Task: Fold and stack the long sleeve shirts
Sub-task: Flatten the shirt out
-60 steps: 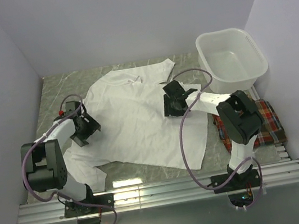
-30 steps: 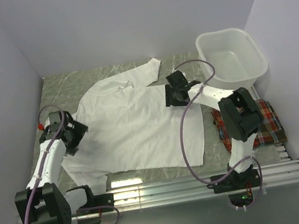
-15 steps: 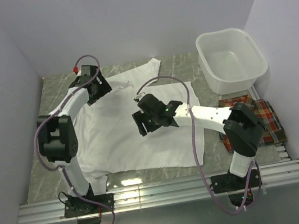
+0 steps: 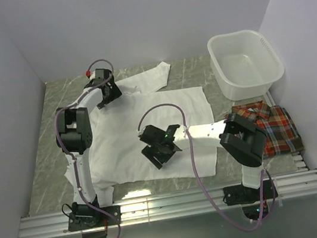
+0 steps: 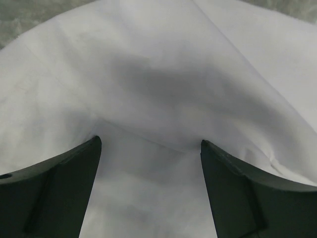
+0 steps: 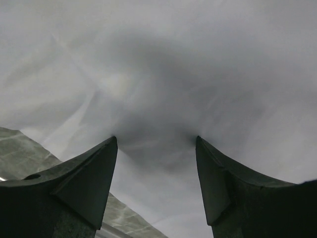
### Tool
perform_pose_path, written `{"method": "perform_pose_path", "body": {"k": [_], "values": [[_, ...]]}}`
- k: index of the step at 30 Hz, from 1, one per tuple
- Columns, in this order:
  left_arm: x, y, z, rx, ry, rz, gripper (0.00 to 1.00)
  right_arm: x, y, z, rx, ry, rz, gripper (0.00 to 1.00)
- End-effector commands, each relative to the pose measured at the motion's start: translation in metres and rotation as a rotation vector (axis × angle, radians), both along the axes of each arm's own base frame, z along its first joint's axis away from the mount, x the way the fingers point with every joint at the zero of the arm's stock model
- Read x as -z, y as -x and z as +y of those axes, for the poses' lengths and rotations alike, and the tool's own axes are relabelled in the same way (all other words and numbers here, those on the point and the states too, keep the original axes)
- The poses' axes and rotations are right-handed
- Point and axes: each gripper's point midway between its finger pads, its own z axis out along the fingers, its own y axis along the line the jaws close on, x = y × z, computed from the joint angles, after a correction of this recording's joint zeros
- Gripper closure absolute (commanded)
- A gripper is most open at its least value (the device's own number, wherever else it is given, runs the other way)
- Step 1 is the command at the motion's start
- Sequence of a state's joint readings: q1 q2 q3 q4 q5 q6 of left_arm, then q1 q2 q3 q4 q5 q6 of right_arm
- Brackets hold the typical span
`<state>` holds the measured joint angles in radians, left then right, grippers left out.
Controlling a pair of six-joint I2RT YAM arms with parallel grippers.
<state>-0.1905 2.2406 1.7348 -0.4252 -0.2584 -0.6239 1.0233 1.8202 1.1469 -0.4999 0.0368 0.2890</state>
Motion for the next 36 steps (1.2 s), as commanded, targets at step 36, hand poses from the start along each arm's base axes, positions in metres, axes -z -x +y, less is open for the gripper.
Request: {"method": "perform_pose_path", "body": {"k": [36], "values": [[-0.103, 0.125, 0.030, -0.074, 0.085, -0.029, 0.01, -0.123, -0.185, -0.102, 0.587, -0.171, -0.293, 0.37]]}}
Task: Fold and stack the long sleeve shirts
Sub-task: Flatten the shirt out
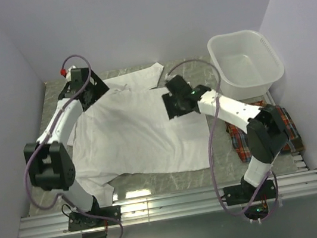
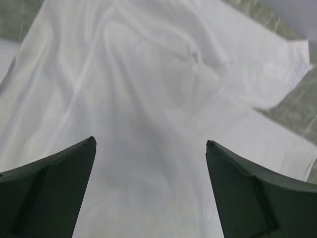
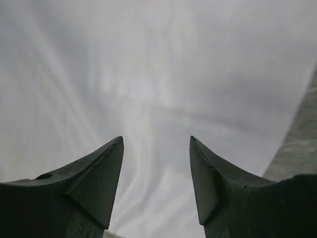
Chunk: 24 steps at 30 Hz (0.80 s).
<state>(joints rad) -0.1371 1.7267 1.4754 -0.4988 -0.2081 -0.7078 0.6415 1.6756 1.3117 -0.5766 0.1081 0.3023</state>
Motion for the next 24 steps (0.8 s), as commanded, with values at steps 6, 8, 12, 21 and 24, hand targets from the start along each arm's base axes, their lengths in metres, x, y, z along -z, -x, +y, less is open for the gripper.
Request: {"method": "perform_pose_path", "body": {"k": [6, 8, 12, 21, 24], "values": [[0.068, 0.134, 0.019, 0.021, -0.077, 0.228, 0.01, -0.011, -0.111, -0.043, 0.327, -0.050, -0.106, 0.42], [0.068, 0.152, 0.024, 0.029, -0.096, 0.217, 0.01, -0.003, -0.125, -0.036, 0.325, -0.046, -0.103, 0.43], [0.064, 0.174, 0.040, -0.005, -0.153, 0.167, 0.01, 0.012, -0.140, -0.028, 0.337, -0.051, -0.087, 0.43], [0.084, 0.182, 0.042, -0.017, -0.152, 0.195, 0.01, 0.058, -0.159, -0.017, 0.358, -0.040, -0.007, 0.43], [0.092, 0.183, 0.042, -0.012, -0.157, 0.225, 0.01, 0.066, -0.167, -0.020, 0.371, -0.026, 0.004, 0.43]]}}
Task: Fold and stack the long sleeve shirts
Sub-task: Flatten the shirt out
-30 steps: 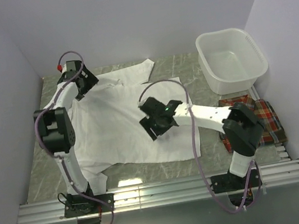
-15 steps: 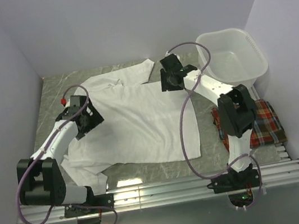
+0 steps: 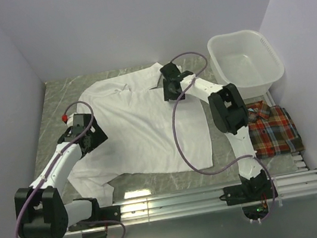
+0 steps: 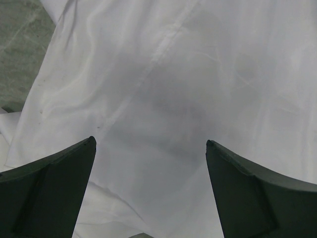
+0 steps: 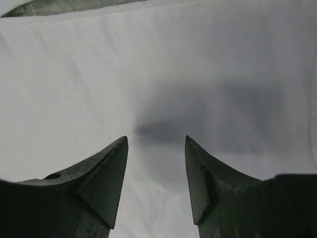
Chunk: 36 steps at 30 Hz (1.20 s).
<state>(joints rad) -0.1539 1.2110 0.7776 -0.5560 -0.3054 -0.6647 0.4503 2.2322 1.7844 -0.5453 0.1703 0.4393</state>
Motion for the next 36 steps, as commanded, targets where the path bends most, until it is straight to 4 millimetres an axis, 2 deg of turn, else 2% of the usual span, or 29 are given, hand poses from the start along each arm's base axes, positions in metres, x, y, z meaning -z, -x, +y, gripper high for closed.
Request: {"method": "perform_pose_path", "body": {"k": [1, 8, 16, 21, 26, 29, 32, 35, 36], "values": [[0.001, -0.005, 0.002, 0.008, -0.021, -0.010, 0.01, -0.008, -0.019, -0.001, 0.037, -0.007, -0.025, 0.43], [0.001, -0.006, 0.007, -0.004, -0.045, -0.007, 0.01, 0.009, -0.033, -0.024, 0.090, 0.010, 0.029, 0.43], [0.003, -0.004, 0.008, -0.005, -0.048, 0.001, 0.01, 0.020, -0.051, -0.043, 0.138, 0.007, 0.064, 0.43], [0.005, -0.004, 0.008, -0.003, -0.047, 0.010, 0.01, 0.025, -0.061, -0.054, 0.163, -0.019, 0.077, 0.44], [0.007, -0.002, 0.008, -0.006, -0.046, 0.020, 0.01, 0.020, -0.071, -0.073, 0.202, -0.022, 0.059, 0.44], [0.007, -0.002, 0.008, -0.009, -0.047, 0.018, 0.01, 0.008, -0.079, -0.079, 0.213, -0.038, 0.030, 0.44], [0.006, -0.003, 0.009, -0.012, -0.046, 0.016, 0.01, -0.019, -0.087, -0.073, 0.173, -0.077, -0.025, 0.44], [0.007, -0.003, 0.010, -0.017, -0.048, 0.020, 0.01, -0.056, -0.086, -0.064, 0.128, -0.111, -0.108, 0.44], [0.006, -0.003, 0.010, -0.020, -0.049, 0.018, 0.01, -0.076, -0.080, -0.059, 0.107, -0.124, -0.149, 0.44]]}}
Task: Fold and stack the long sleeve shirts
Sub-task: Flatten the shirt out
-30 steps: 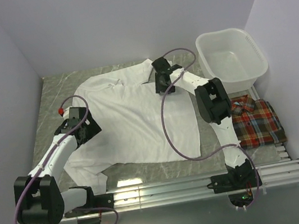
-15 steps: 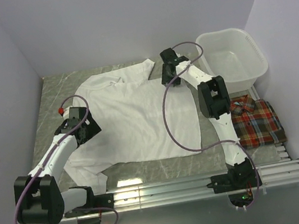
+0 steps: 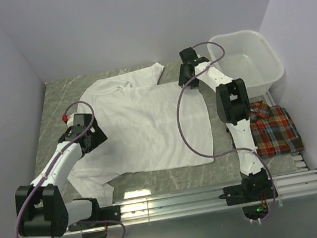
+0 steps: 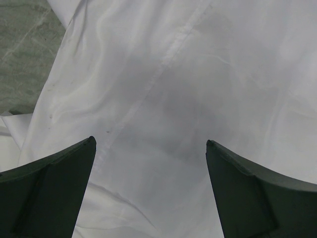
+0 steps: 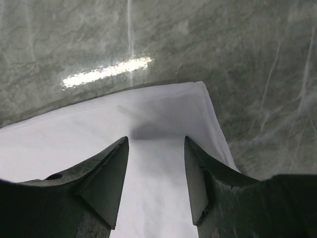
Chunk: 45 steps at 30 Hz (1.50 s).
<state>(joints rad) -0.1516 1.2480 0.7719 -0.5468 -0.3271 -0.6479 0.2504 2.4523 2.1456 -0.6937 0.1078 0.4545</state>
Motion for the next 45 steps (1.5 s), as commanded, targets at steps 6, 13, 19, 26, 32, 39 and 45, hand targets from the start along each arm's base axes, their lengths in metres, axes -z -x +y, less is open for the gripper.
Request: {"method": "perform_pose_path", "body": {"k": [6, 13, 19, 26, 32, 39, 45], "values": [[-0.007, -0.003, 0.006, -0.032, -0.015, -0.028, 0.01, -0.133, 0.047, 0.036, -0.144, -0.018, -0.260, 0.43], [0.000, 0.006, 0.003, -0.043, 0.015, 0.000, 0.01, -0.111, 0.140, 0.059, -0.185, -0.045, -0.195, 0.43], [0.011, 0.011, 0.002, -0.050, 0.021, 0.058, 0.03, -0.063, 0.182, 0.049, -0.180, -0.051, -0.077, 0.43], [-0.008, -0.014, -0.002, -0.062, 0.043, -0.003, 0.02, -0.034, 0.202, 0.014, -0.078, 0.051, -0.014, 0.41], [-0.014, -0.064, -0.014, -0.050, 0.072, 0.000, 0.02, -0.022, 0.193, -0.003, -0.016, 0.043, 0.008, 0.37], [-0.007, -0.122, -0.019, -0.058, 0.050, 0.016, 0.02, -0.014, 0.174, -0.002, 0.006, 0.048, 0.015, 0.32], [0.022, -0.145, -0.011, -0.100, 0.048, 0.072, 0.02, -0.003, 0.151, -0.006, 0.019, 0.049, 0.028, 0.32]]}}
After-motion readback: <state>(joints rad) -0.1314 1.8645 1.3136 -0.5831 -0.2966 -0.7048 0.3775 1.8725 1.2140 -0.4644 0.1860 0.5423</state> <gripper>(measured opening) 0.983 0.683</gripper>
